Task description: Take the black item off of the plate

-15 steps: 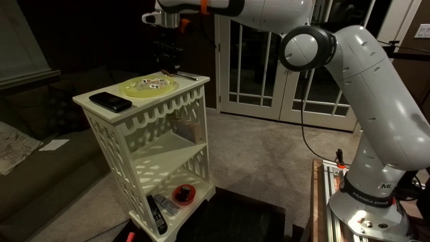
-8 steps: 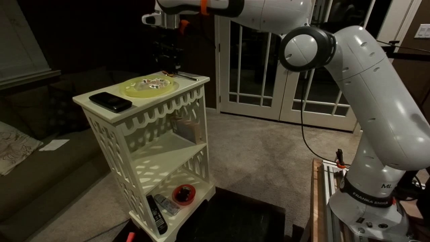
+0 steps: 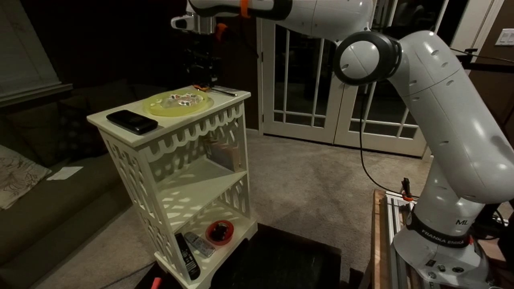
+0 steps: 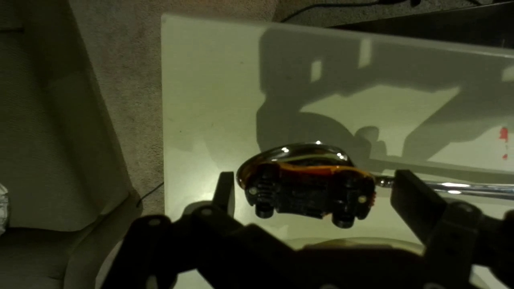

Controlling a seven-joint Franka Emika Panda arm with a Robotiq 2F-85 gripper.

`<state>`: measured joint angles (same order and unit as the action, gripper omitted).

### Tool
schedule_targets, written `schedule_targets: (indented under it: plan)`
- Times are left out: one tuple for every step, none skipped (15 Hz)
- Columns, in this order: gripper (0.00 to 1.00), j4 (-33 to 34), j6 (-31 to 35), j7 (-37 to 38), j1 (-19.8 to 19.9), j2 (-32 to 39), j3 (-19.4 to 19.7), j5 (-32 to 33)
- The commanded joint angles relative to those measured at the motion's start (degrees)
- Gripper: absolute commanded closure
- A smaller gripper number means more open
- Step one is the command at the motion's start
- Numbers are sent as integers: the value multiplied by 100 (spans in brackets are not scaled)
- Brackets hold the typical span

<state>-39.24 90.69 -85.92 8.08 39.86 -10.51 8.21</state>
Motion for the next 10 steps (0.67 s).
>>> schedule_targets:
  plan:
    - [0,-44,-280,433,-39,-275,77,32]
    - [0,-63,-373,799,-57,-370,124,29]
    - [0,-80,-503,1162,-44,-454,152,-14]
    - [0,-87,-737,1439,-25,-544,163,-51]
    - [0,-114,-900,1694,52,-637,121,-186]
    - [0,-124,-1083,1951,93,-711,106,-253]
    - [0,-147,-1250,2207,140,-799,91,-329]
    - [0,-204,-1301,2509,153,-886,128,-328]
    - [0,-219,-1445,2770,200,-948,109,-417]
    - [0,-249,-1544,3042,250,-1015,86,-530]
